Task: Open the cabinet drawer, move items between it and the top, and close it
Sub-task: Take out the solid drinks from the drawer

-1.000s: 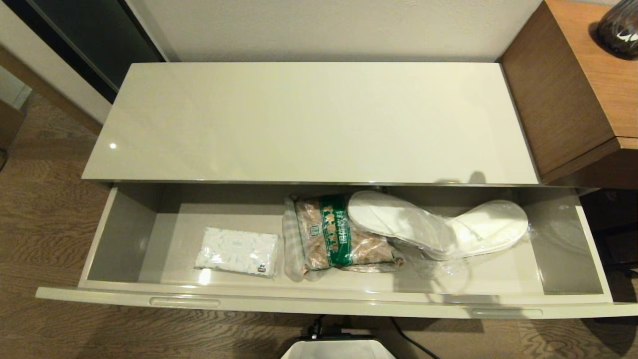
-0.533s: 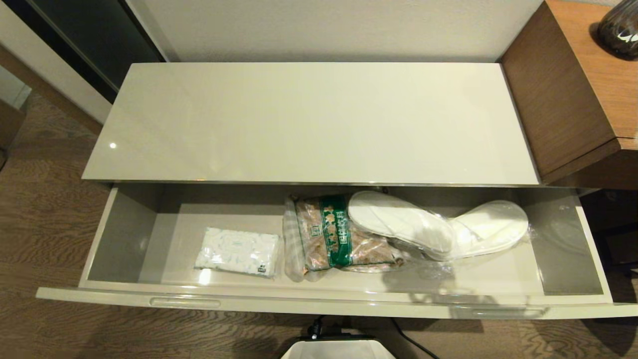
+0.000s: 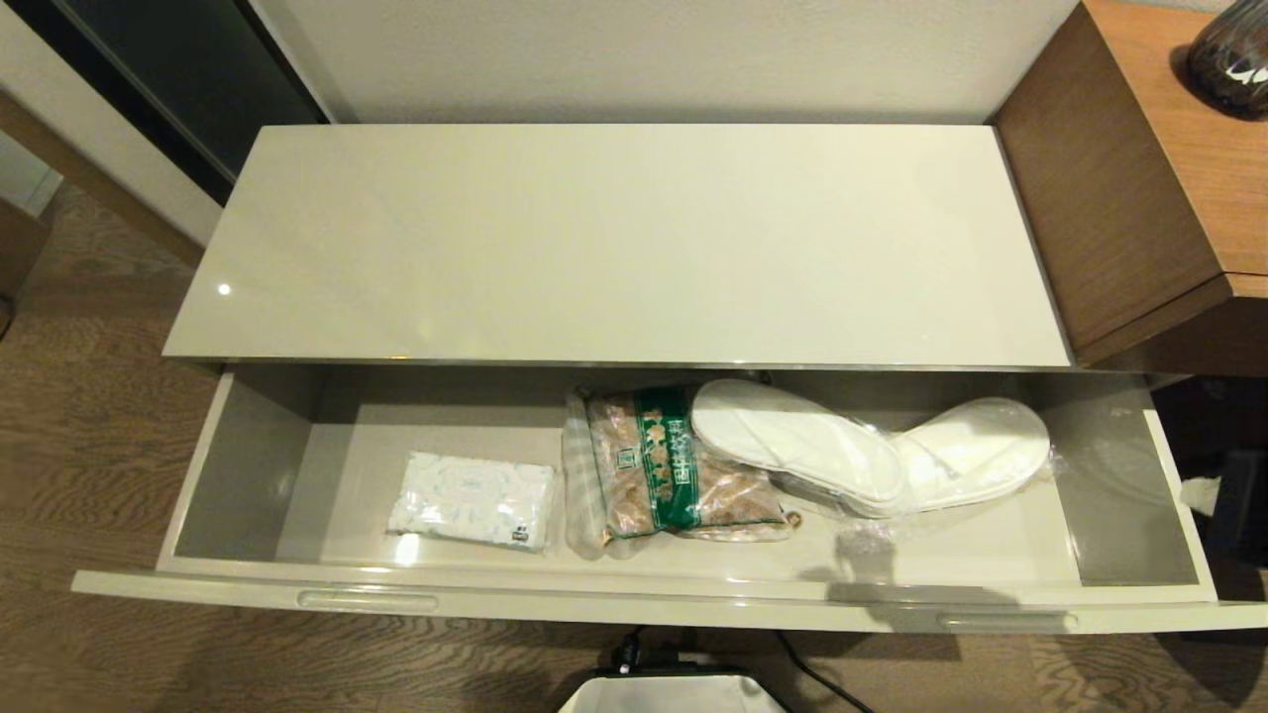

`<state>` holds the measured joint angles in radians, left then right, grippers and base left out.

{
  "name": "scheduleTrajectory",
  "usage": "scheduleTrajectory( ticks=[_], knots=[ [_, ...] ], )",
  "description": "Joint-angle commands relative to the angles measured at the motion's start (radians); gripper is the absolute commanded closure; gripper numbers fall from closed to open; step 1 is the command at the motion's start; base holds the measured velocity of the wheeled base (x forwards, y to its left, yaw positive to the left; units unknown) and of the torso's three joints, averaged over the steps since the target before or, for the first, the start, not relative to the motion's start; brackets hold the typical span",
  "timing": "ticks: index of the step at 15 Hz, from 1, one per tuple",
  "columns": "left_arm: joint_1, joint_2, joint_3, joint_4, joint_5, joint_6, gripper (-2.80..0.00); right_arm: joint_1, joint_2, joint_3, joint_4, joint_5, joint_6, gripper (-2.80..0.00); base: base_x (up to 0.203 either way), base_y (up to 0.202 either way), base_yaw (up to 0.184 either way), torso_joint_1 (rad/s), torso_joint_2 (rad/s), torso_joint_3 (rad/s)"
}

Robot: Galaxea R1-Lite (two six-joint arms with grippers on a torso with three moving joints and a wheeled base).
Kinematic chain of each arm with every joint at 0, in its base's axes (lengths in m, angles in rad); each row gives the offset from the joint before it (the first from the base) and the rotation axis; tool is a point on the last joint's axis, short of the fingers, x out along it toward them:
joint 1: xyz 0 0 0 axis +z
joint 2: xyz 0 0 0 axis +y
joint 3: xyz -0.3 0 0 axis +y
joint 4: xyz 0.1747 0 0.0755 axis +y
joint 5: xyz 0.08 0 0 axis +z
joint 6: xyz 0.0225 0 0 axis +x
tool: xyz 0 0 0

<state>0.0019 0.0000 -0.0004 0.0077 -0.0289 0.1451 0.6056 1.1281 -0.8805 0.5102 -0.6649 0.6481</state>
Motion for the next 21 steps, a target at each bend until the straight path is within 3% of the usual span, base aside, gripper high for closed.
scheduleTrajectory(
  ticks=[1, 4, 8, 13, 16, 18, 19, 21],
  knots=[
    [0.000, 0.002, 0.000, 0.000, 0.000, 0.001, 0.00, 0.048, 0.008, 0.150, -0.076, -0.004, 0.051, 0.00, 0.000, 0.000, 0.000, 0.000, 0.00, 0.000],
    [0.000, 0.002, -0.001, 0.000, 0.000, 0.001, 0.00, 0.110, 0.116, 0.287, -0.183, -0.003, 0.184, 0.00, 0.000, 0.000, 0.000, 0.000, 0.00, 0.000],
    [0.000, 0.002, -0.001, 0.000, 0.000, 0.001, 0.00, 0.175, 0.383, 0.339, -0.306, 0.001, 0.388, 0.00, 0.000, 0.000, 0.000, 0.000, 0.00, 0.000],
    [0.000, 0.002, 0.000, 0.000, 0.000, 0.001, 0.00, 0.255, 0.565, 0.368, -0.458, 0.005, 0.495, 0.00, 0.000, 0.000, 0.000, 0.000, 0.00, 0.000],
    [0.000, 0.002, 0.000, 0.000, 0.000, 0.001, 0.00, 0.255, 0.628, 0.402, -0.481, 0.034, 0.609, 0.00, 0.000, 0.000, 0.000, 0.000, 0.00, 0.000],
    [0.000, 0.002, 0.000, 0.000, 0.000, 0.001, 0.00, 0.252, 0.632, 0.413, -0.483, 0.070, 0.619, 0.00, 0.000, 0.000, 0.000, 0.000, 0.00, 0.000],
    [0.000, 0.002, -0.001, 0.000, 0.000, 0.001, 0.00, 0.233, 0.653, 0.412, -0.493, 0.071, 0.618, 0.00, 0.000, 0.000, 0.000, 0.000, 0.00, 0.000],
    [0.000, 0.002, 0.000, 0.000, 0.000, 0.001, 0.00, 0.115, 0.689, 0.387, -0.549, 0.068, 0.592, 0.00, 0.000, 0.000, 0.000, 0.000, 0.00, 0.000]
  ],
)
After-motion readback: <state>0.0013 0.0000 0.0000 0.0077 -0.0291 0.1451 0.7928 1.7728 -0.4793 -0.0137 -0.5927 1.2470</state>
